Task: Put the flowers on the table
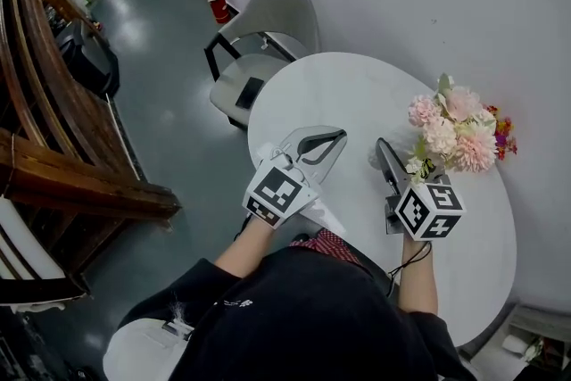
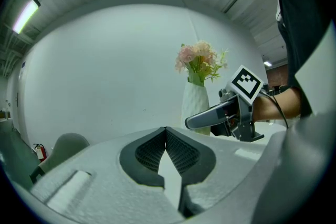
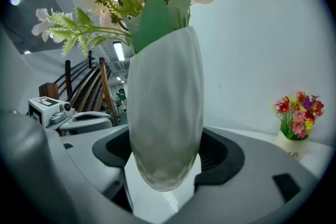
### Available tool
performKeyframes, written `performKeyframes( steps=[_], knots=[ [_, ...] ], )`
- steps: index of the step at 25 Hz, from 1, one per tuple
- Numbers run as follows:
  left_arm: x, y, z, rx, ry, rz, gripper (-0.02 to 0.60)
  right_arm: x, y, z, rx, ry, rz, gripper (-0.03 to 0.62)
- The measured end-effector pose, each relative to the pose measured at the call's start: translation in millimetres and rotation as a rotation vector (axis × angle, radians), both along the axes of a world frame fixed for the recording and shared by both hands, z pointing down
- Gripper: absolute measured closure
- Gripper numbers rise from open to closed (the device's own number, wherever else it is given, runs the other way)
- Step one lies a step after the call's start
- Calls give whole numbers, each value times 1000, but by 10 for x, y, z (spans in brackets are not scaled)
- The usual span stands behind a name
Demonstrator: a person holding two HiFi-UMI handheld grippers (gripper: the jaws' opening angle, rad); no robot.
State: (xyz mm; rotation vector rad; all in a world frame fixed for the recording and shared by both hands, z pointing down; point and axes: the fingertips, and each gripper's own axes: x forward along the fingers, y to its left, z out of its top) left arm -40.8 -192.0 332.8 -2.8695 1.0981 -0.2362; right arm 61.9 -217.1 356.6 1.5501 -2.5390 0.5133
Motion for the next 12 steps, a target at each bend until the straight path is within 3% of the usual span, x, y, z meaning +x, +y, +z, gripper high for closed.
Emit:
performKeyframes(
  steps=[12],
  knots=[
    [74, -112, 216, -7, -27, -22, 577, 49, -168, 179, 7, -20, -25, 227]
  ],
)
